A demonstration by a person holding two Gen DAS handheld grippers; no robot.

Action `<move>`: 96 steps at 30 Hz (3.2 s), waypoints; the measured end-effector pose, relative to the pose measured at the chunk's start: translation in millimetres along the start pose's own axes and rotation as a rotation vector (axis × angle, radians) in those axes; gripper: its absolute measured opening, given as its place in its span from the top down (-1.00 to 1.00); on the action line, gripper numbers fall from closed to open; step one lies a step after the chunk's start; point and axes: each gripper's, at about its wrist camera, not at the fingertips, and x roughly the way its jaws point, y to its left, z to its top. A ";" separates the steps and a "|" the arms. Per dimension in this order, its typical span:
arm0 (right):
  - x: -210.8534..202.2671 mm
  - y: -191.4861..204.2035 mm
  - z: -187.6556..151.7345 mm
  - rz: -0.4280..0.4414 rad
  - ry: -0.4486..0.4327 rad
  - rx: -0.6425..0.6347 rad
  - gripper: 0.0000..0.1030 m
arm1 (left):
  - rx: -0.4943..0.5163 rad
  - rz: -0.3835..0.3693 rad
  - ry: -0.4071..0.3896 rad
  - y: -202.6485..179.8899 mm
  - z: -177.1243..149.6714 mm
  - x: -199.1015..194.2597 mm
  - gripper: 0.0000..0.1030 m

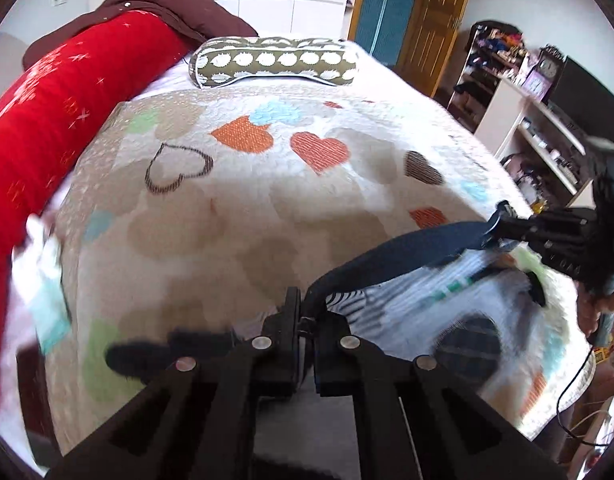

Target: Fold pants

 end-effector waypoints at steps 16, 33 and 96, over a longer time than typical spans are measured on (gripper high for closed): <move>-64.1 28.9 -165.9 -0.017 -0.081 0.211 0.15 | -0.205 0.071 -0.037 5.1 -144.7 -73.3 -0.18; -51.4 -86.6 -182.5 0.055 -0.224 0.753 -0.31 | -0.301 0.029 -0.067 12.5 -160.8 -98.5 -0.33; -98.7 -97.5 -237.9 0.180 -0.376 0.799 -0.32 | -0.286 -0.125 0.081 -46.0 -41.7 -9.6 -0.30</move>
